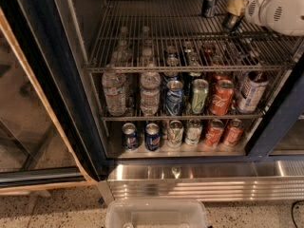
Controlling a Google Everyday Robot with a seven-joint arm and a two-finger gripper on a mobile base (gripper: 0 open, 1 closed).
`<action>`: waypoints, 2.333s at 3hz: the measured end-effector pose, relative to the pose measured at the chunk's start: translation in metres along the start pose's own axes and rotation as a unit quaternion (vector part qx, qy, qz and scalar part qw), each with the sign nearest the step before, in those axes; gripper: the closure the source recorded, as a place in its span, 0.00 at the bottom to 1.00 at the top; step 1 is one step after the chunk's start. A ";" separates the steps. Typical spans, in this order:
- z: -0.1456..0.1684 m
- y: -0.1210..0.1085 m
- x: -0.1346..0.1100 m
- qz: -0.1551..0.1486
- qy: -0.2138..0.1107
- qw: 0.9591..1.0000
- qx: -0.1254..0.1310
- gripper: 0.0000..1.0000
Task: Pick redbull can from top shelf of fridge
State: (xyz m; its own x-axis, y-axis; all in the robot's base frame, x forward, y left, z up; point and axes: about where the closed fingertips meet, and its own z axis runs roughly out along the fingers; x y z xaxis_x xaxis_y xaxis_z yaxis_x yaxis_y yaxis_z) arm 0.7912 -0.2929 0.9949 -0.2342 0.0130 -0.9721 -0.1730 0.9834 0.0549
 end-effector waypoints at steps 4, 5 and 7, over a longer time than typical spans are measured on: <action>-0.063 0.039 0.009 0.024 -0.022 0.995 -0.095 1.00; -0.089 0.052 0.013 0.011 -0.021 0.993 -0.112 1.00; -0.143 0.077 0.004 -0.024 -0.026 0.991 -0.129 1.00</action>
Offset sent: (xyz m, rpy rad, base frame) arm -0.0308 0.0144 0.0086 0.1008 -0.0234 0.1148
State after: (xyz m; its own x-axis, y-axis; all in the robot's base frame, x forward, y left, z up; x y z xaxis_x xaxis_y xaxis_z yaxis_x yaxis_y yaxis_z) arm 0.6401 -0.2429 1.0282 -0.1717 -0.0171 -0.9850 -0.4230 0.9043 0.0580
